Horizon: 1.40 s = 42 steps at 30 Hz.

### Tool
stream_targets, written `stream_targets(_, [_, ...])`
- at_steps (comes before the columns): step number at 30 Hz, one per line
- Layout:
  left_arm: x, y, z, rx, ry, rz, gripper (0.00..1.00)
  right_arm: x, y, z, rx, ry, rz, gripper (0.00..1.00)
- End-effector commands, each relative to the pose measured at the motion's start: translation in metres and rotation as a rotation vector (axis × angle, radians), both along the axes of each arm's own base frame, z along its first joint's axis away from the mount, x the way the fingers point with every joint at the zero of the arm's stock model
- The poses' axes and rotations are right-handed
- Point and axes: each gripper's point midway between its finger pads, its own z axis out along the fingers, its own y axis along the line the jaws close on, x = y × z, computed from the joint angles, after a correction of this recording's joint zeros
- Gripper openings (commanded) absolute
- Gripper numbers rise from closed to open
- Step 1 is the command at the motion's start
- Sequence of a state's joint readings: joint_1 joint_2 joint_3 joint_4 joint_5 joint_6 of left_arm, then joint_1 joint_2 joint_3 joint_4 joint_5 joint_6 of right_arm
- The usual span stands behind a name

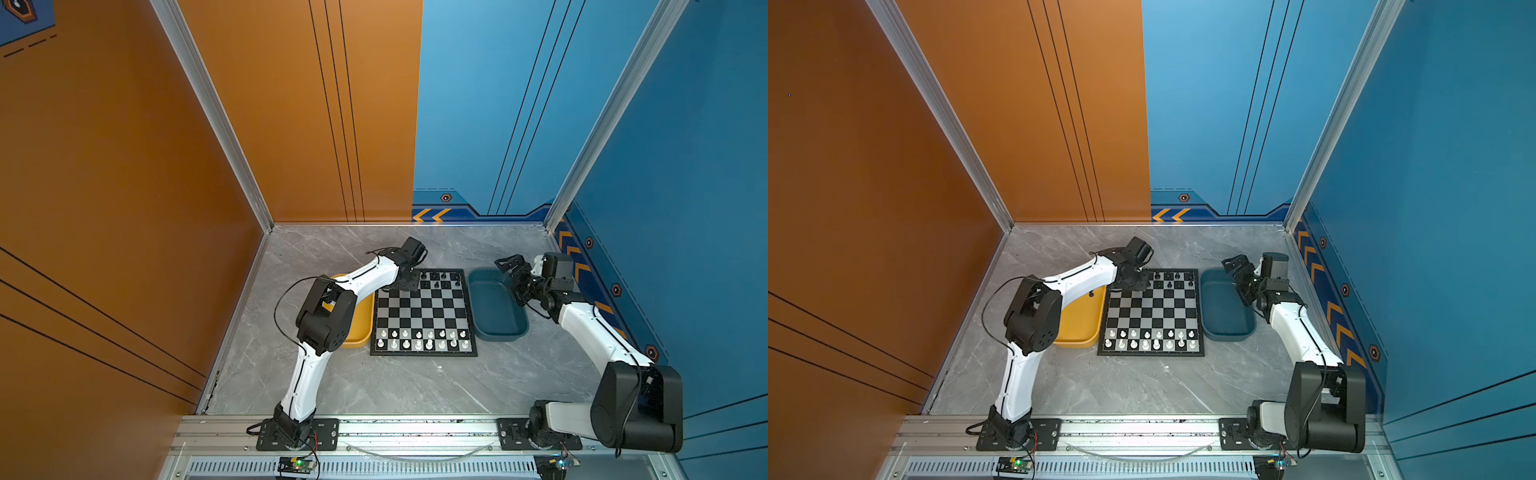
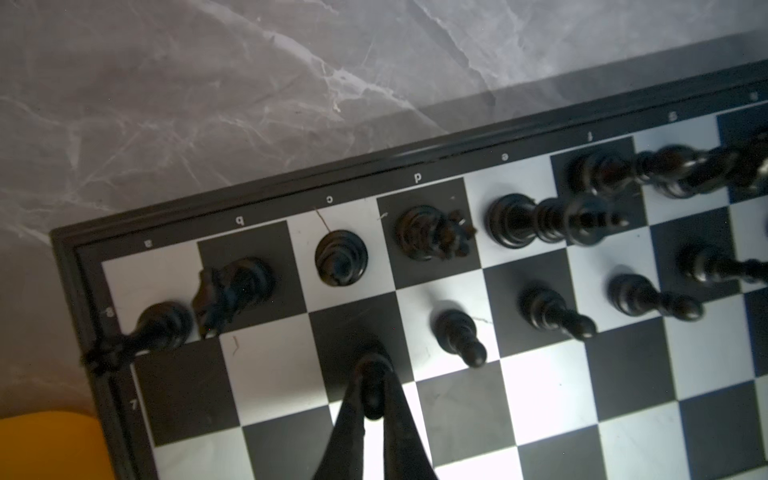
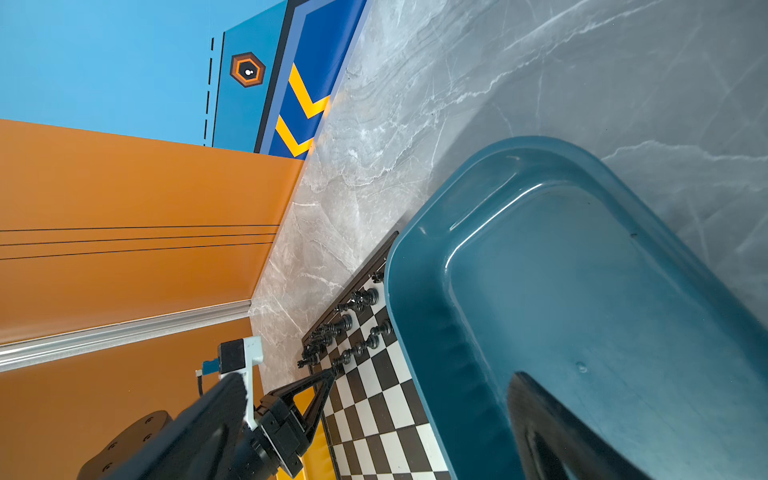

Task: Set up the chess pieces on the board
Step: 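Lower the black pawn onto the second row beside the other pawns, then open the left gripper and raise it off the placed pawn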

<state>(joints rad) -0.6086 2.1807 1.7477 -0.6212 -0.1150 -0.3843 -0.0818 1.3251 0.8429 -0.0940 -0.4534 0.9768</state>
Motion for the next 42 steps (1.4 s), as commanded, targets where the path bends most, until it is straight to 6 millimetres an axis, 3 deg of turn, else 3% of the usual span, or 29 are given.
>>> stream_targets(1, [0.004, 0.006, -0.005, 0.032, 0.009, 0.002, 0.0, -0.001, 0.0, -0.003, 0.015, 0.011, 0.004, 1.0])
stream_targets(13, [0.004, 0.01, -0.01, 0.049, 0.02, 0.005, 0.0, -0.002, -0.001, -0.003, 0.014, 0.012, 0.001, 1.0])
stream_targets(20, [0.004, 0.012, -0.01, 0.058, 0.023, 0.007, 0.14, -0.002, -0.001, -0.003, 0.015, 0.013, 0.001, 1.0])
stream_targets(30, [0.003, 0.01, -0.008, 0.058, 0.021, 0.002, 0.25, -0.002, 0.0, -0.004, 0.016, 0.014, 0.001, 1.0])
stream_targets(42, [0.001, 0.013, 0.001, 0.059, 0.012, -0.001, 0.32, -0.002, 0.0, -0.002, 0.016, 0.01, 0.002, 1.0])
